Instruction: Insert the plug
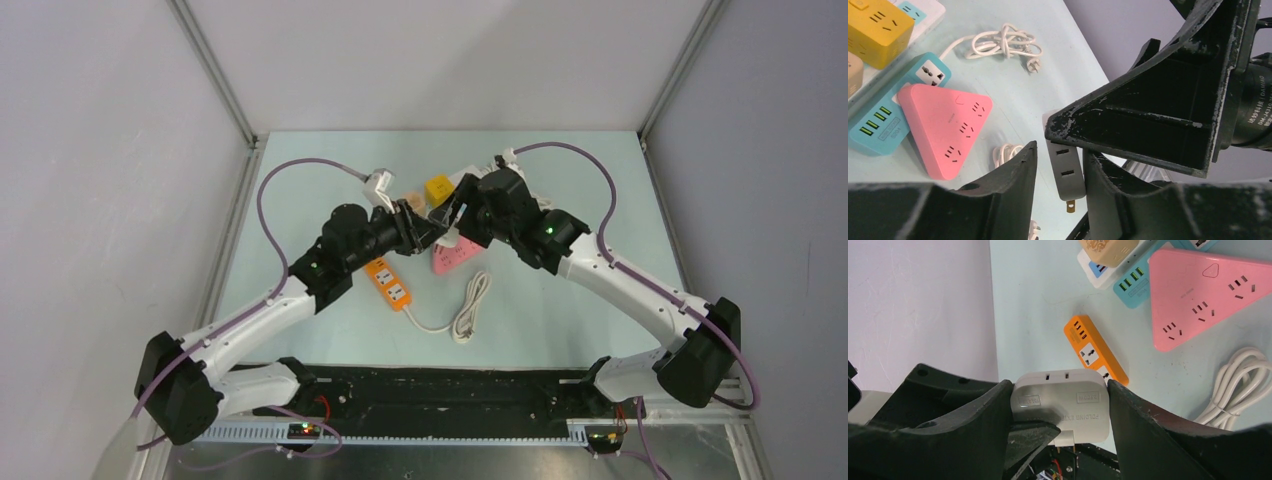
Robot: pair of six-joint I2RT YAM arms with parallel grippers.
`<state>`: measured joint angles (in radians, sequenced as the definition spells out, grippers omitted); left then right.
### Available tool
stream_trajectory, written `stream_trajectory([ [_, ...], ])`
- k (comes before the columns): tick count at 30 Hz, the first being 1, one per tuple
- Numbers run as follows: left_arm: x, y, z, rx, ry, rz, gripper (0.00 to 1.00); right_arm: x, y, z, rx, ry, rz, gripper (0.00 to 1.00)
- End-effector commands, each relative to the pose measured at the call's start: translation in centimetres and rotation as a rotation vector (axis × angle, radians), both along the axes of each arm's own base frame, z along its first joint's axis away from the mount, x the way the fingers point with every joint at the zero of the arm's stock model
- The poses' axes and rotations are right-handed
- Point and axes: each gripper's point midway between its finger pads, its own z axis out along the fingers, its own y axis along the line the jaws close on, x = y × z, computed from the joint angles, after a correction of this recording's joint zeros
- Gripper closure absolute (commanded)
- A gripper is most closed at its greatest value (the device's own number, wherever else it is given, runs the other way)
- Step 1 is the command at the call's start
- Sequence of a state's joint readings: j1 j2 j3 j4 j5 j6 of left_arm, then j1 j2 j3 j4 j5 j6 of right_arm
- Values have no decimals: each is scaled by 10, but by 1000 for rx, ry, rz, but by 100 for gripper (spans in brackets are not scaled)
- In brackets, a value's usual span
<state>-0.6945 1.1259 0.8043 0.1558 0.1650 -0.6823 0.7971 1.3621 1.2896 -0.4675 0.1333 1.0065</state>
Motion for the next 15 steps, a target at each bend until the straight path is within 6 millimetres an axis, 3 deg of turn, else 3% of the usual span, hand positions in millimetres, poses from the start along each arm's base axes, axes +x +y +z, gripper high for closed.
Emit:
stream_trajectory([
  [1, 0, -7, 13, -31, -37, -26, 65, -8, 7, 20, 64, -27, 39, 46],
  [2, 0, -7, 12, -31, -34, -28, 69, -8, 8, 21, 65, -33, 44, 46],
  [5, 0, -7, 13, -29, -38, -34, 95, -10, 10, 21, 55, -45, 74, 42],
  [6, 0, -7, 13, -27, -40, -33, 97, -10, 10, 22, 52, -55, 85, 38],
  [7, 0, -6, 14, -23, -51, -32, 99, -13, 13, 24, 38, -81, 135, 35],
  [8, -2, -5, 13, -19, -57, -38, 100, -16, 17, 27, 50, -94, 190, 20],
  [10, -8, -4, 17, -14, -86, -66, 100, -11, 12, 29, 29, -135, 245, 11],
  [13, -23, -2, 29, -21, -140, -128, 100, -17, 3, 40, 20, -211, 381, 7],
  [15, -31, 3, 35, -19, -164, -141, 100, -26, -4, 63, 44, -322, 460, 5],
])
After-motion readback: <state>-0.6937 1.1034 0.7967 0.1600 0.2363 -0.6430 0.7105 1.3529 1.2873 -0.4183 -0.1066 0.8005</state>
